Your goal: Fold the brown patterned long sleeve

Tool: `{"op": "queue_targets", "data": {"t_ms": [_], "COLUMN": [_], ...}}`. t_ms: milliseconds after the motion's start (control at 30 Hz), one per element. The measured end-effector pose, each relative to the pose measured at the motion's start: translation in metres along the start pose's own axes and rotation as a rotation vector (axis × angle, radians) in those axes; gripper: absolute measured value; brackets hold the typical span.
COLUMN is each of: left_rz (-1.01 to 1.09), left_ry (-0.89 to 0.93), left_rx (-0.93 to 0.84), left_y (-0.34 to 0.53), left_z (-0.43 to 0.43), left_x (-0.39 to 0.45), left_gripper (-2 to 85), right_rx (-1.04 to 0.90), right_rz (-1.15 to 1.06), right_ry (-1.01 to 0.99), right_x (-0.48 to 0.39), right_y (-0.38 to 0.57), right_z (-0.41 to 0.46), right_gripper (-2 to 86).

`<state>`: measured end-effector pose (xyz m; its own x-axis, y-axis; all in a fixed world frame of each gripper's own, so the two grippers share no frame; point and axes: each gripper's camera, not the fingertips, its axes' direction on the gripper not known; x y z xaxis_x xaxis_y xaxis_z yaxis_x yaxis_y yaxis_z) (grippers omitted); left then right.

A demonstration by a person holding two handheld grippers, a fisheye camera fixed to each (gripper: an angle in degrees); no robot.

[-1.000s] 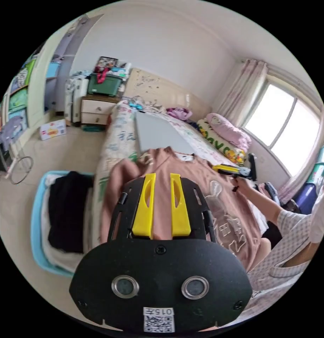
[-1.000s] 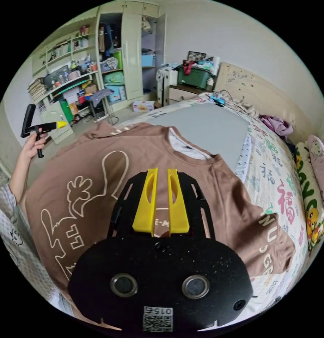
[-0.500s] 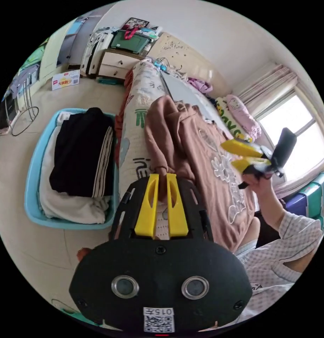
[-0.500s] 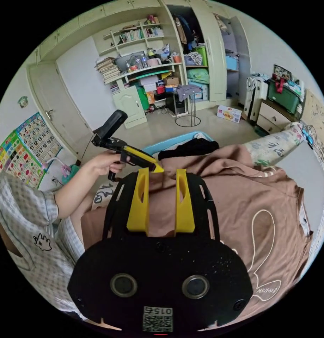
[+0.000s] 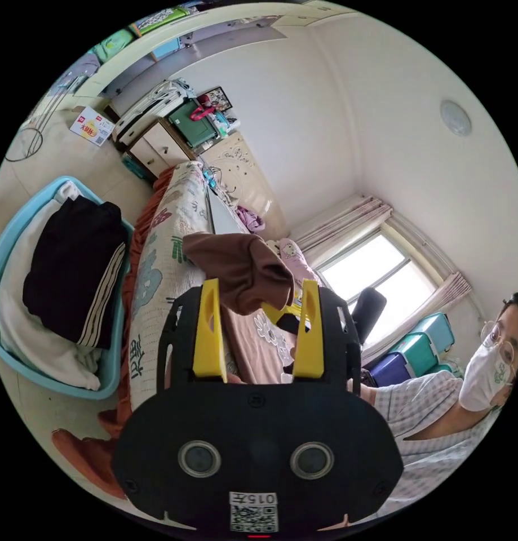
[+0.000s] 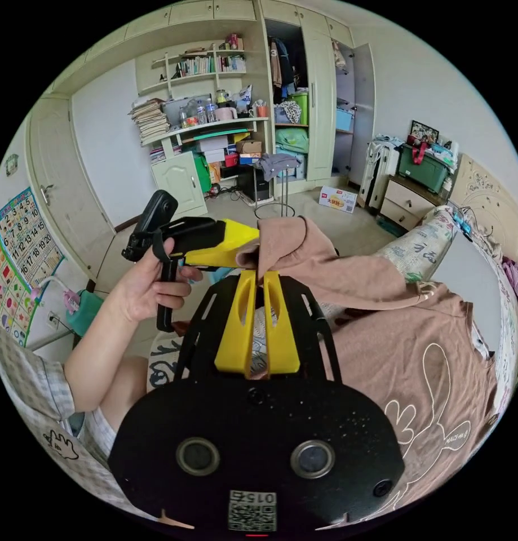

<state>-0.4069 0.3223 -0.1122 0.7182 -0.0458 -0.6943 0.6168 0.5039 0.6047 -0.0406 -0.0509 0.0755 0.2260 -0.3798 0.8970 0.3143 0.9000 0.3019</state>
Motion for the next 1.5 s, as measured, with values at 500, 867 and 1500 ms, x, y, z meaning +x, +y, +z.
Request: {"op": "queue_targets", "data": {"t_ms": [500,867,1500], "left_rz": [-0.38,0.008,-0.014], "left_ry": [0.151,-0.183,-0.614], "left_rx": [0.784,-0.029,-0.431], "left_y": [-0.153,-0.049,0.175], "left_z": [-0.073,0.032,0.163], "left_x": [-0.091,0.012,0.21], "left_gripper": [13.5,14.8,15.9], "right_rx": [-0.012,0.0,0.008], "right_rz": [0.257,0.587,1.105], "right_ry": [-0.043,0.228,0.27], "right_x": [0.107,0.144,0.099], "right_y": [0.121,0.226,0.362], "right_z": [-0.117,-0.27,-0.423], "right_gripper": [0.7,3.5,13.2]}}
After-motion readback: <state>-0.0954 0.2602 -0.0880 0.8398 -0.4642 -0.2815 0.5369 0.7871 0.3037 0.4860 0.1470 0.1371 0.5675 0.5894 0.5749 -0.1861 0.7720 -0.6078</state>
